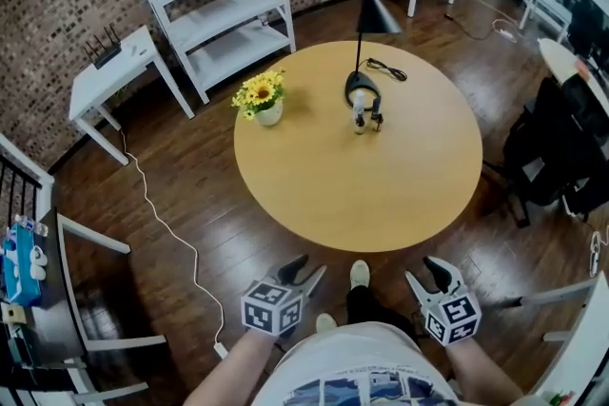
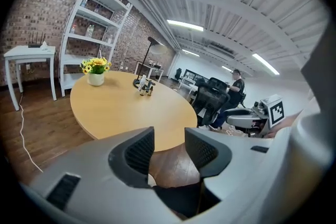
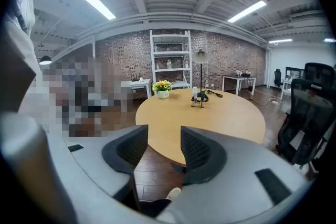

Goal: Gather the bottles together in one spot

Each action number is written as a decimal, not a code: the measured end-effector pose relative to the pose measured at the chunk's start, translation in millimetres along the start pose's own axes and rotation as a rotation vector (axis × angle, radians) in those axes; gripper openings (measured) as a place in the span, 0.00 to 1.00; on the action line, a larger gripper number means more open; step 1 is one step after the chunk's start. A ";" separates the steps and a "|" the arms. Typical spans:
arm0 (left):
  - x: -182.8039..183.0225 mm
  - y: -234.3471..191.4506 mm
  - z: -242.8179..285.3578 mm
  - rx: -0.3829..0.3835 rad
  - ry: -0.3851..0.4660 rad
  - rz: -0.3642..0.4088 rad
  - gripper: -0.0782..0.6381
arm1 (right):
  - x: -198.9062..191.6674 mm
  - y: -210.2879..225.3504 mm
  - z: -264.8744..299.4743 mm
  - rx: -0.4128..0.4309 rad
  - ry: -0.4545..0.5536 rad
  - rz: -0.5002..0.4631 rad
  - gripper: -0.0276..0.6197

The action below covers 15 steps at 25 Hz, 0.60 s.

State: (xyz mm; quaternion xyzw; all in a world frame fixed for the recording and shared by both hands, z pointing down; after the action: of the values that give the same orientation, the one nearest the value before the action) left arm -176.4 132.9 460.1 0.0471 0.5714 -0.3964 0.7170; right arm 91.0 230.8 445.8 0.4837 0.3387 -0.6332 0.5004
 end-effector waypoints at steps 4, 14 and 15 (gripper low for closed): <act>4.1 -1.2 -15.3 0.025 0.018 0.016 0.33 | 4.0 -8.4 -0.7 0.006 0.011 0.027 0.38; 0.7 -7.3 -32.9 0.050 0.031 0.017 0.33 | 8.2 -11.6 0.3 -0.044 -0.014 0.031 0.38; 0.3 -7.0 -33.1 0.050 0.031 0.016 0.33 | 7.6 -11.9 0.0 -0.044 -0.016 0.028 0.38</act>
State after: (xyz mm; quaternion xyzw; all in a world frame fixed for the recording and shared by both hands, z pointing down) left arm -206.6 145.2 451.2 0.0756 0.5719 -0.4038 0.7101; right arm 79.3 231.6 437.8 0.4721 0.3416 -0.6226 0.5224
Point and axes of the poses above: the fingertips, and each gripper's own axes: z forward along the fingers, y to its right, x out of its top, the point moved 6 cm from there along -z, backward along the fingers, and after that the axes turned 10 degrees about y, right-handed, at the moved point
